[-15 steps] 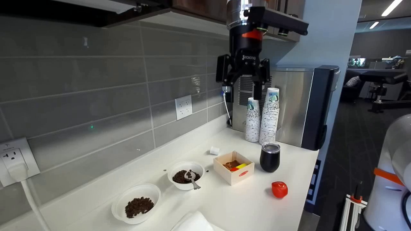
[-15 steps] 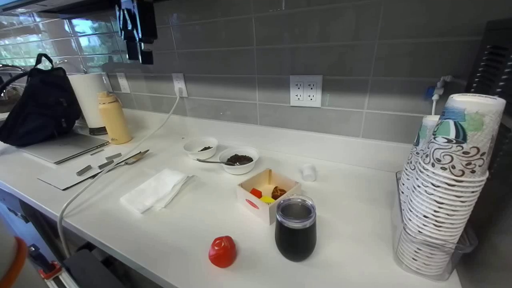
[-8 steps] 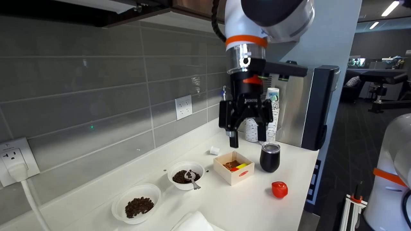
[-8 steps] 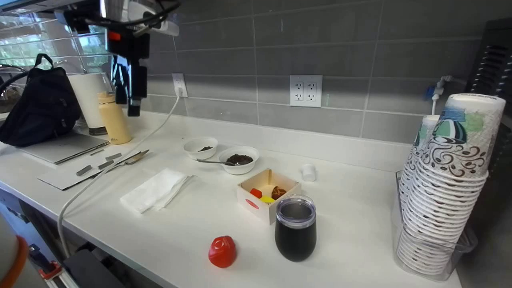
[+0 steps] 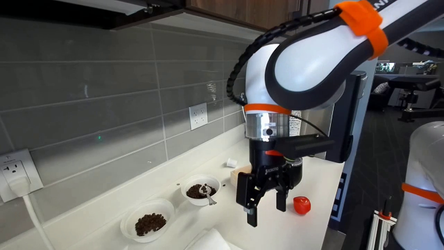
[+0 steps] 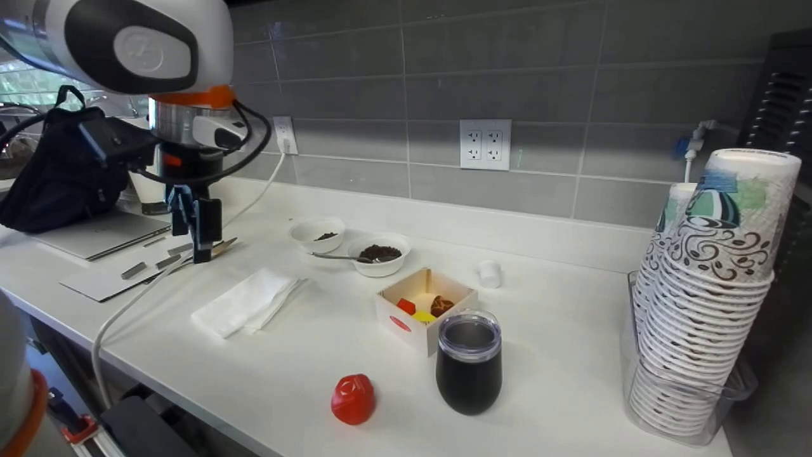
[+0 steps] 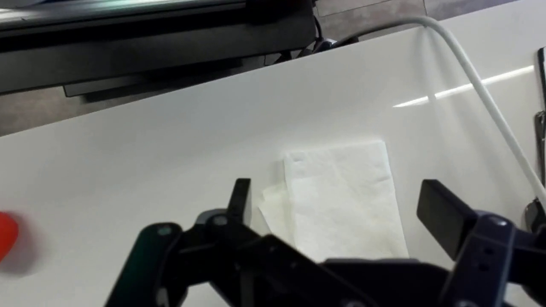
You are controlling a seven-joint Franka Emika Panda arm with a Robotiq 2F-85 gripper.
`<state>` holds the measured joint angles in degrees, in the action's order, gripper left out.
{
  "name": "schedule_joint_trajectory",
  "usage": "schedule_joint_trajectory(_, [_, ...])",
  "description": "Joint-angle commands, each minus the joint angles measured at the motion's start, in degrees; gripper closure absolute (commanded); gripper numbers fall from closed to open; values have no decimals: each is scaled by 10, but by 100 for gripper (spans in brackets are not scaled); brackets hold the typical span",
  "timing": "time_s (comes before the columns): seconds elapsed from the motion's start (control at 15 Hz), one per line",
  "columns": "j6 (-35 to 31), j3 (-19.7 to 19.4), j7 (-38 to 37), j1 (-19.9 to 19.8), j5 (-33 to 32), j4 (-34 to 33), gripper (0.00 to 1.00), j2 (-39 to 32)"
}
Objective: Unfold the napkin.
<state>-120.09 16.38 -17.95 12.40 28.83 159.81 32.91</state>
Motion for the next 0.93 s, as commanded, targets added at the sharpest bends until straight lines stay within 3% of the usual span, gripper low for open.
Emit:
schedule_joint_trajectory(0.0, [-98, -5, 32, 33, 47, 0, 0, -82])
schedule_joint_trajectory(0.27, [-182, -6, 61, 57, 80, -1, 0, -156])
schedule_joint_trajectory(0.87, [-240, -5, 147, 70, 131, -4, 0, -261])
